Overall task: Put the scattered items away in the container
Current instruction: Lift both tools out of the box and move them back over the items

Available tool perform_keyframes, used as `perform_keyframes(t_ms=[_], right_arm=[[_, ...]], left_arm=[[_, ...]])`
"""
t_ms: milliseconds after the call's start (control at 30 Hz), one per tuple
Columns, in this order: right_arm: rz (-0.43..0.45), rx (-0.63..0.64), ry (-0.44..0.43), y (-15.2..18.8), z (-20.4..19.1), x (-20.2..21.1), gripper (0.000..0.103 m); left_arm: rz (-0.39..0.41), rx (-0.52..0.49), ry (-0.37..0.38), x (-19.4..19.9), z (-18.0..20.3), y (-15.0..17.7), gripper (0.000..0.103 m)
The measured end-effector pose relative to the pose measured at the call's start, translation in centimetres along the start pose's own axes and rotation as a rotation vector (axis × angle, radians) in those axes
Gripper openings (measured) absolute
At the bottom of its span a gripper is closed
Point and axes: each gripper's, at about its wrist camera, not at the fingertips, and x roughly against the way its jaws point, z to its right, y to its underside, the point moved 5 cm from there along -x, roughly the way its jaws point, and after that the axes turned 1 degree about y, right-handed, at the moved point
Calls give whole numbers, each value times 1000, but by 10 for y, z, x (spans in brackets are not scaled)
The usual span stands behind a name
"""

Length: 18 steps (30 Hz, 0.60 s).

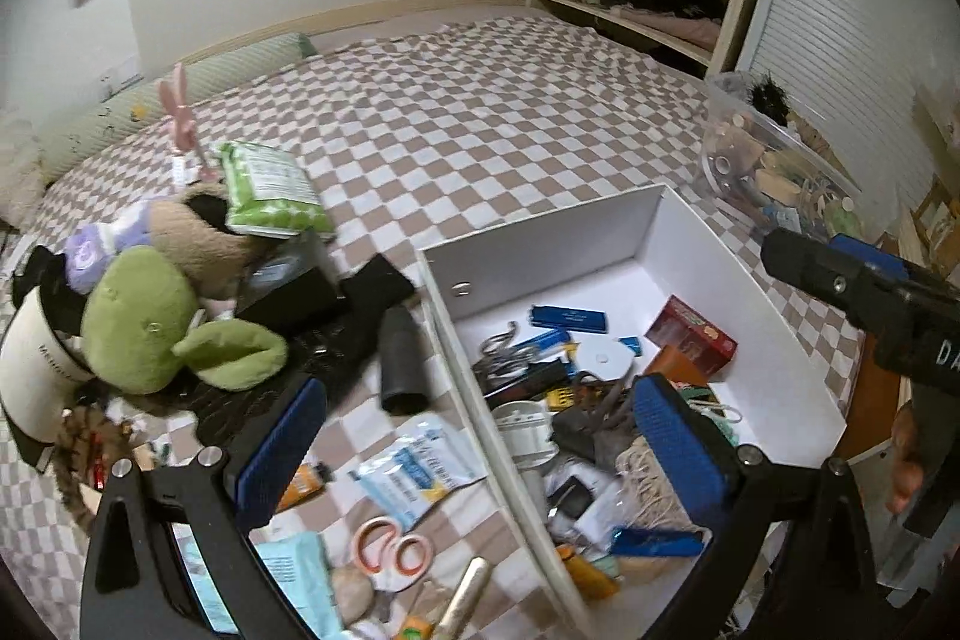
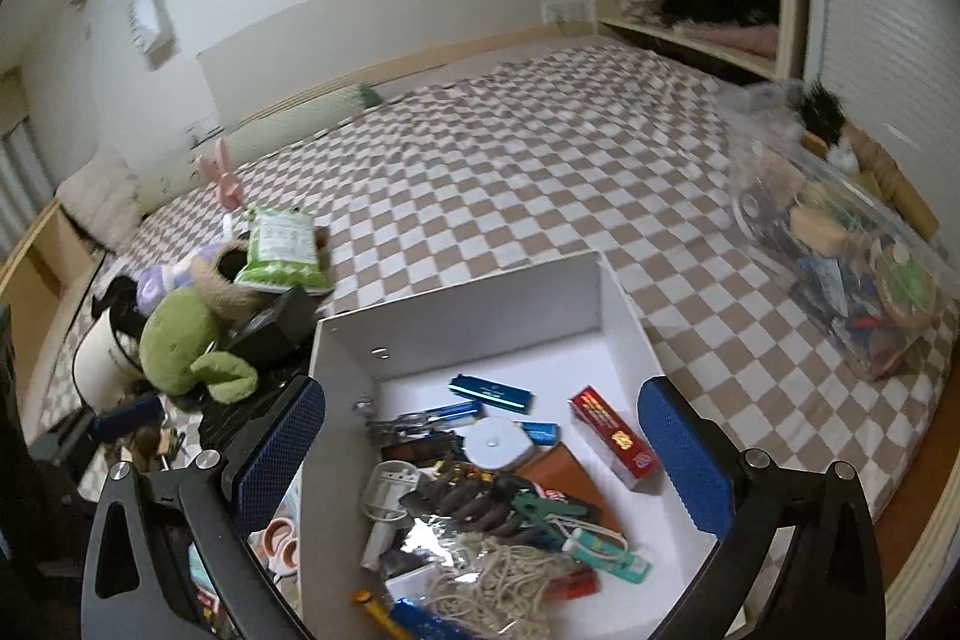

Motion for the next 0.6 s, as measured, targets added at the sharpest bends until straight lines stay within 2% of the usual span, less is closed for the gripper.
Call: perform_keyframes(t_ms=[367,600], right_arm=[[35,104,-45,3,-56,15,103],[60,178,-57,8,-89,19,103]], left_arm=[[67,69,-68,44,-53,10,103],[78,130,-79,64,-83,20,103]])
